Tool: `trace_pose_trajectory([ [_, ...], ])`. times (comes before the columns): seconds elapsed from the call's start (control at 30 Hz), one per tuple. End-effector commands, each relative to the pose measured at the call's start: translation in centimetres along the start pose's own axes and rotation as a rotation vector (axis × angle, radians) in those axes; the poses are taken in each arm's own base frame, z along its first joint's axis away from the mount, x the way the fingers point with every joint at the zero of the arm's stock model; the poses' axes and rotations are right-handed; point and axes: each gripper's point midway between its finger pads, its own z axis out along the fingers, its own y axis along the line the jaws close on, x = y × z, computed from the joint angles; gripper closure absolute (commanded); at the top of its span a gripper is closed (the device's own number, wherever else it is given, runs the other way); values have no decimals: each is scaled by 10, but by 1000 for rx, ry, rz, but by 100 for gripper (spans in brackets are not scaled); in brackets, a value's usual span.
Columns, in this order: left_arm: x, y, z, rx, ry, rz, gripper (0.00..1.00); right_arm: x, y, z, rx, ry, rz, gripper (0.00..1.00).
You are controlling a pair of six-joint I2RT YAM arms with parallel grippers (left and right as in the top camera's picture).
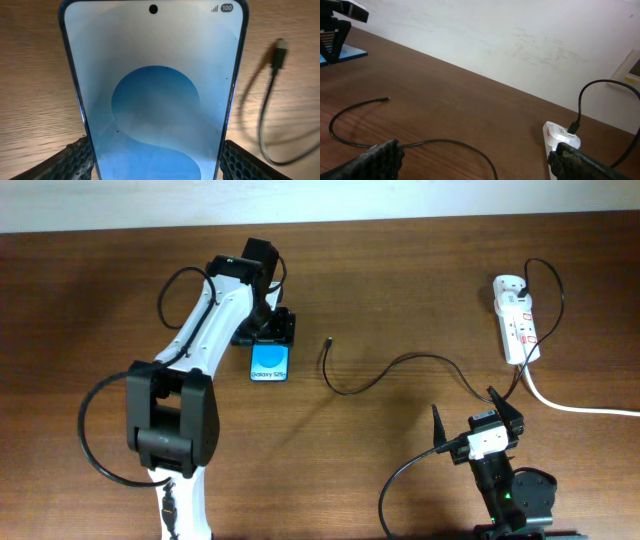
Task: Plug charger to phone and switch on socket
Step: 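Lift the smartphone with the left gripper and tilt it upright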
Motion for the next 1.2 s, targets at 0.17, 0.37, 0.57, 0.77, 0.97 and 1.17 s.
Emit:
trace_pose_trajectory([
  [0.17, 8, -59, -15, 339, 56, 7, 100, 2, 1, 0, 1, 3, -3, 2],
  [0.37, 15, -68, -19, 397, 127, -183, 100, 2, 1, 0, 1, 3, -3, 2],
  [0.57, 20, -62, -22, 395, 213, -451, 100, 2, 1, 0, 0, 3, -3, 2],
  [0.77, 28, -92, -47, 626, 323, -472, 100, 2, 1, 0, 1, 3, -3, 2],
  [0.97, 28, -99, -53, 679, 342, -473, 100, 2, 1, 0, 1, 3, -3, 2],
  [1.17, 28, -99, -53, 660, 388, -596, 100, 2, 1, 0, 1, 3, -3, 2],
])
